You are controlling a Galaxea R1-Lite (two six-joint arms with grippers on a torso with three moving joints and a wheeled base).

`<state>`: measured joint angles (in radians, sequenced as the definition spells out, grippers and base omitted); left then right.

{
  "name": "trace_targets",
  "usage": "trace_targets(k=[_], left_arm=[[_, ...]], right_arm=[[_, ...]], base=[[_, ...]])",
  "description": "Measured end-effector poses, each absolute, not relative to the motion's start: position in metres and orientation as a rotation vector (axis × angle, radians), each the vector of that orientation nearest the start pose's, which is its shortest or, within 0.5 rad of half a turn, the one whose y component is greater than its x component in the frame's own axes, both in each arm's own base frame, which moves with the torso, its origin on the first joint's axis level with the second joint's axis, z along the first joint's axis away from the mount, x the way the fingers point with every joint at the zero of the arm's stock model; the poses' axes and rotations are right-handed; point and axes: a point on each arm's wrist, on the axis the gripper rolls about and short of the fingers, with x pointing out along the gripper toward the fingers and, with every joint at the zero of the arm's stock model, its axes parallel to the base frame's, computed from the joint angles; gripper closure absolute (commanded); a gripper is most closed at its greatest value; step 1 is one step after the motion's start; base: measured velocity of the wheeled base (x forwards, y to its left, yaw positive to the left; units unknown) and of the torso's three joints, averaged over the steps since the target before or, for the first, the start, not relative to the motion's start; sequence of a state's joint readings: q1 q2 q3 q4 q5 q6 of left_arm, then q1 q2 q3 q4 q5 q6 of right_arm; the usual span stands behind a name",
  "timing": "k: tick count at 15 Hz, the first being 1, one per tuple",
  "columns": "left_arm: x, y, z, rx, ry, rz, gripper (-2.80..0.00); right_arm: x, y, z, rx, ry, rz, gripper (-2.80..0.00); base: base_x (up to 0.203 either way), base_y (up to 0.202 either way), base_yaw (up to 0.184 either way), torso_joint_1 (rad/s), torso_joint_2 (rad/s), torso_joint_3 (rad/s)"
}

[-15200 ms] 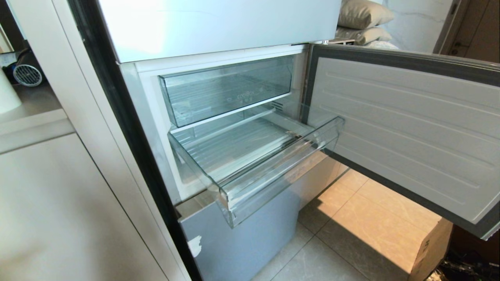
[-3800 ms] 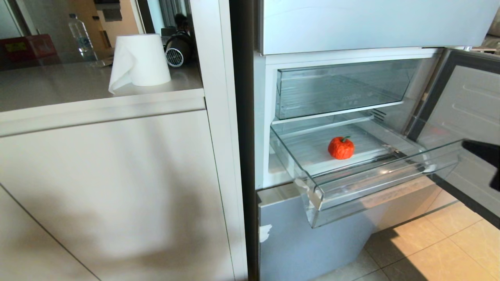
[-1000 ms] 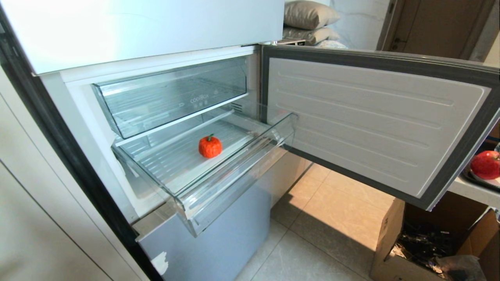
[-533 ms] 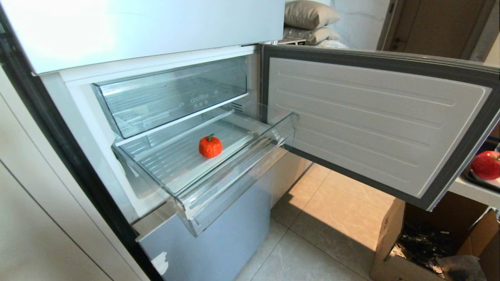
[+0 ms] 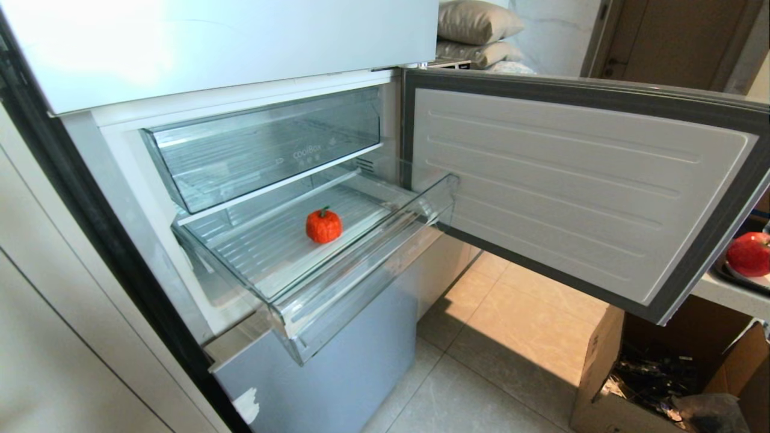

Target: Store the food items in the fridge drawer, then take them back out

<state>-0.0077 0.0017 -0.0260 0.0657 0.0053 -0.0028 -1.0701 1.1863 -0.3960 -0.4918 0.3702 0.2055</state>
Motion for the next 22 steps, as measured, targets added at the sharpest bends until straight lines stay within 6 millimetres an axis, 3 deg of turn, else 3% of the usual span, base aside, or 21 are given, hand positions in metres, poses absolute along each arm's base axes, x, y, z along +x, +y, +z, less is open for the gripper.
trace_targets(k=[4, 10, 16, 22], left_arm=[[-0.025, 0.000, 0.076, -0.002, 0.041, -0.002, 0.00], [-0.025, 0.000, 0.076, -0.002, 0.041, -0.002, 0.00], [-0.025, 0.000, 0.076, -0.002, 0.041, -0.002, 0.00], [-0.025, 0.000, 0.076, -0.002, 0.041, -0.002, 0.00]], right_arm=[[0.117, -0.185, 0.190, 0.248, 0.216, -0.672, -2.80], [0.177, -0.233, 0.188, 0.144, 0.274, -0.570, -2.80], [0.257, -0.249, 0.180, 0.089, 0.238, -0.490, -2.80], [0.298, -0.257, 0.181, 0.048, 0.189, -0.447, -2.80]], base=[[0.000, 0.000, 0.000, 0.000, 0.00, 0.000], [0.000, 0.000, 0.000, 0.000, 0.00, 0.000], [0.000, 0.000, 0.000, 0.000, 0.00, 0.000], [0.000, 0.000, 0.000, 0.000, 0.00, 0.000]])
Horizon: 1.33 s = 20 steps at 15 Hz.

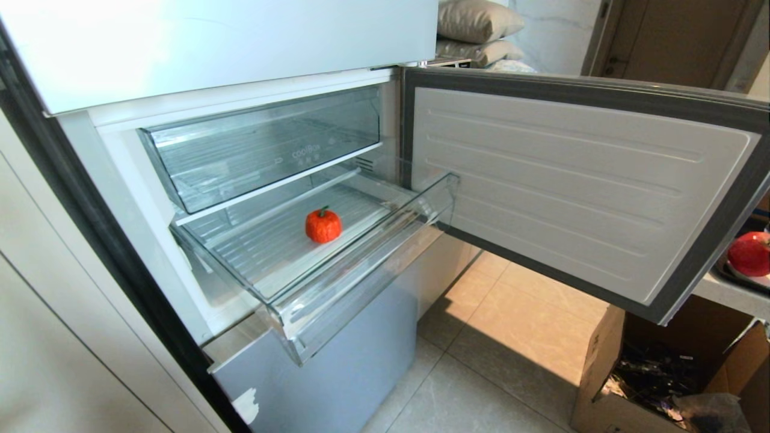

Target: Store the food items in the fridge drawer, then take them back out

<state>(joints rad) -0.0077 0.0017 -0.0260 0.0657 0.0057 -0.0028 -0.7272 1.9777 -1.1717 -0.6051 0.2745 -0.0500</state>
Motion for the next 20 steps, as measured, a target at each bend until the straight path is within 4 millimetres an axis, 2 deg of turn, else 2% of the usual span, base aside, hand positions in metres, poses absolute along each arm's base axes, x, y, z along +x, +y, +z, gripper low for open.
trace_targets(k=[8, 20], left_arm=[[-0.025, 0.000, 0.076, -0.002, 0.041, -0.002, 0.00], [-0.025, 0.000, 0.076, -0.002, 0.041, -0.002, 0.00]], right_arm=[[0.329, -0.253, 0.164, 0.059, 0.209, -0.386, -2.80], [0.332, -0.255, 0.139, 0.094, 0.268, -0.380, -2.80]], base=[[0.000, 0.000, 0.000, 0.000, 0.00, 0.000], [0.000, 0.000, 0.000, 0.000, 0.00, 0.000]])
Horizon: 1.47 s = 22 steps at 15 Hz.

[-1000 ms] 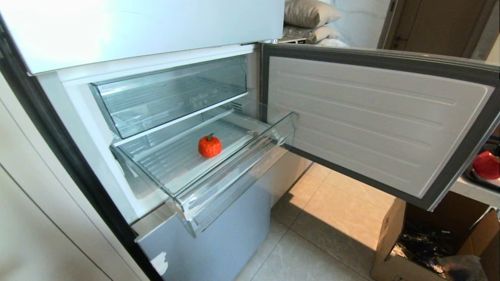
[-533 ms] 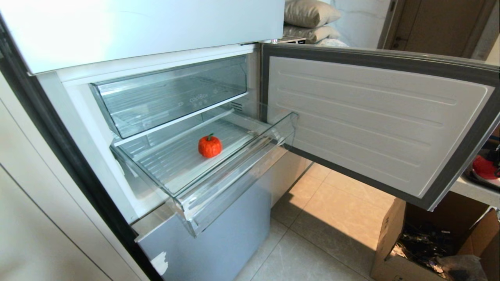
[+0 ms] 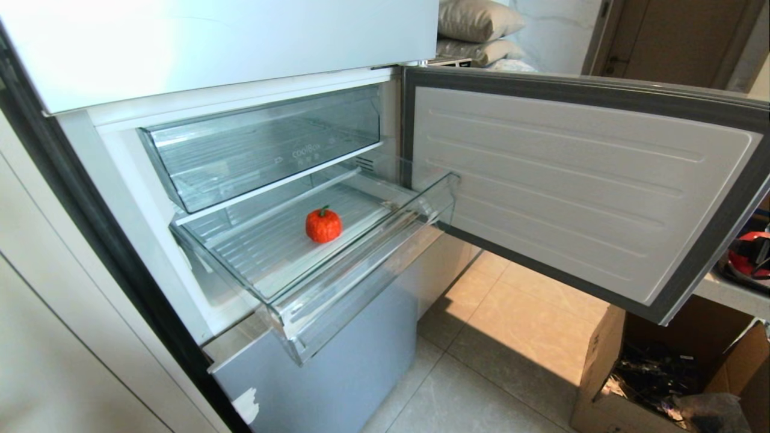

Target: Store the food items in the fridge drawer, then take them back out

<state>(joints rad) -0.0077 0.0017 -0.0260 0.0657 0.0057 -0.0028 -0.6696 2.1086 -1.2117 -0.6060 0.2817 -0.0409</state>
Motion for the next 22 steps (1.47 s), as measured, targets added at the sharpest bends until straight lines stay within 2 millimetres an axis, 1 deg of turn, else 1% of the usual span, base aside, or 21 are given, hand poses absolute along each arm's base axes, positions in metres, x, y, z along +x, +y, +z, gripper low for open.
trace_targets(k=[1, 2, 6, 9, 11, 13, 14, 16, 18, 20, 21, 22], left_arm=[[-0.025, 0.000, 0.076, -0.002, 0.041, -0.002, 0.00], [-0.025, 0.000, 0.076, -0.002, 0.041, -0.002, 0.00], [-0.025, 0.000, 0.076, -0.002, 0.041, -0.002, 0.00], [-0.025, 0.000, 0.076, -0.002, 0.041, -0.001, 0.00], [-0.025, 0.000, 0.076, -0.002, 0.041, -0.002, 0.00], [-0.025, 0.000, 0.076, -0.002, 0.041, -0.002, 0.00], [-0.025, 0.000, 0.076, -0.002, 0.041, -0.002, 0.00], [-0.025, 0.000, 0.076, -0.002, 0.041, -0.002, 0.00], [-0.025, 0.000, 0.076, -0.002, 0.041, -0.002, 0.00], [-0.025, 0.000, 0.076, -0.002, 0.041, -0.002, 0.00], [-0.025, 0.000, 0.076, -0.002, 0.041, -0.002, 0.00], [-0.025, 0.000, 0.076, -0.002, 0.041, -0.002, 0.00]], right_arm=[[0.333, -0.256, 0.138, 0.095, 0.270, -0.380, -2.80], [0.334, -0.255, 0.136, 0.096, 0.273, -0.377, 0.00], [0.339, -0.251, 0.133, 0.099, 0.280, -0.363, 0.00], [0.337, -0.249, 0.138, 0.105, 0.272, -0.367, 0.00], [0.331, -0.245, 0.152, 0.107, 0.246, -0.374, 0.00], [0.313, -0.236, 0.175, 0.095, 0.212, -0.395, 0.00], [0.301, -0.228, 0.189, 0.089, 0.197, -0.412, 0.00], [0.267, -0.206, 0.216, 0.071, 0.172, -0.463, 0.00], [0.223, -0.175, 0.239, 0.049, 0.139, -0.514, 0.00], [0.175, -0.137, 0.250, 0.027, 0.097, -0.538, 0.00], [0.149, -0.114, 0.251, 0.015, 0.071, -0.538, 0.00], [0.128, -0.094, 0.249, 0.003, 0.042, -0.525, 0.00]], base=[[0.000, 0.000, 0.000, 0.000, 0.00, 0.000], [0.000, 0.000, 0.000, 0.000, 0.00, 0.000], [0.000, 0.000, 0.000, 0.000, 0.00, 0.000], [0.000, 0.000, 0.000, 0.000, 0.00, 0.000], [0.000, 0.000, 0.000, 0.000, 0.00, 0.000], [0.000, 0.000, 0.000, 0.000, 0.00, 0.000], [0.000, 0.000, 0.000, 0.000, 0.00, 0.000], [0.000, 0.000, 0.000, 0.000, 0.00, 0.000], [0.000, 0.000, 0.000, 0.000, 0.00, 0.000], [0.000, 0.000, 0.000, 0.000, 0.00, 0.000], [0.000, 0.000, 0.000, 0.000, 0.00, 0.000], [0.000, 0.000, 0.000, 0.000, 0.00, 0.000]])
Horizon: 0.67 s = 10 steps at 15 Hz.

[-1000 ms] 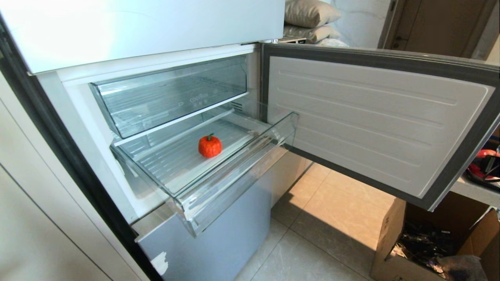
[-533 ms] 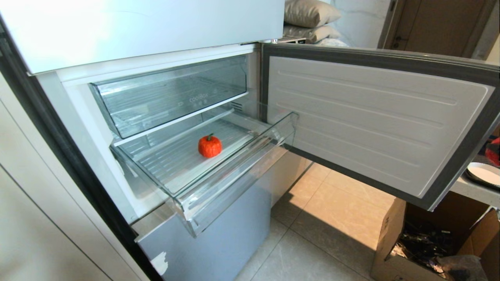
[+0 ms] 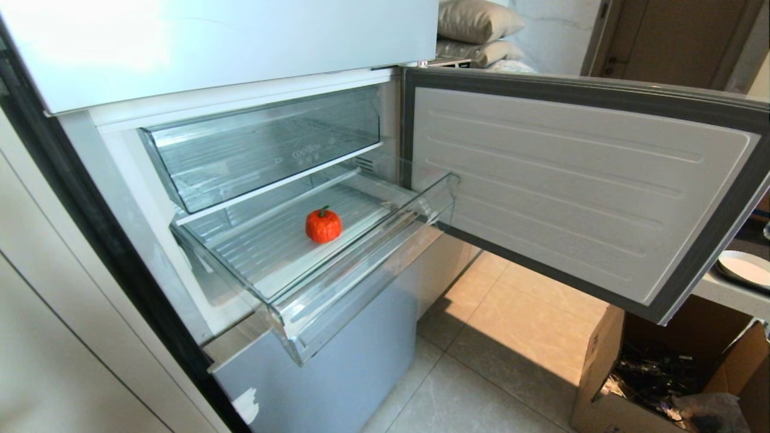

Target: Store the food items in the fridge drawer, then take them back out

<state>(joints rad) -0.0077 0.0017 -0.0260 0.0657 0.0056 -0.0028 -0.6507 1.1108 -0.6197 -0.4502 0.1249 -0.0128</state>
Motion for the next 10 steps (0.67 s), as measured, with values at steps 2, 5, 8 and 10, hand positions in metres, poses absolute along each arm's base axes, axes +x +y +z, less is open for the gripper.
trace_targets(k=[2, 5, 8, 10], left_arm=[[-0.025, 0.000, 0.076, -0.002, 0.041, -0.002, 0.00], [-0.025, 0.000, 0.076, -0.002, 0.041, -0.002, 0.00], [-0.025, 0.000, 0.076, -0.002, 0.041, -0.002, 0.00], [-0.025, 0.000, 0.076, -0.002, 0.041, -0.002, 0.00]], right_arm=[[0.090, -0.051, 0.233, -0.021, -0.011, -0.423, 0.00], [0.040, -0.008, 0.197, -0.082, -0.051, -0.157, 0.00], [0.013, 0.001, 0.141, -0.106, 0.036, 0.006, 0.00], [0.004, 0.002, 0.109, -0.111, 0.084, 0.049, 0.00]], base=[[0.000, 0.000, 0.000, 0.000, 0.00, 0.000], [0.000, 0.000, 0.000, 0.000, 0.00, 0.000], [0.000, 0.000, 0.000, 0.000, 0.00, 0.000], [0.000, 0.000, 0.000, 0.000, 0.00, 0.000]])
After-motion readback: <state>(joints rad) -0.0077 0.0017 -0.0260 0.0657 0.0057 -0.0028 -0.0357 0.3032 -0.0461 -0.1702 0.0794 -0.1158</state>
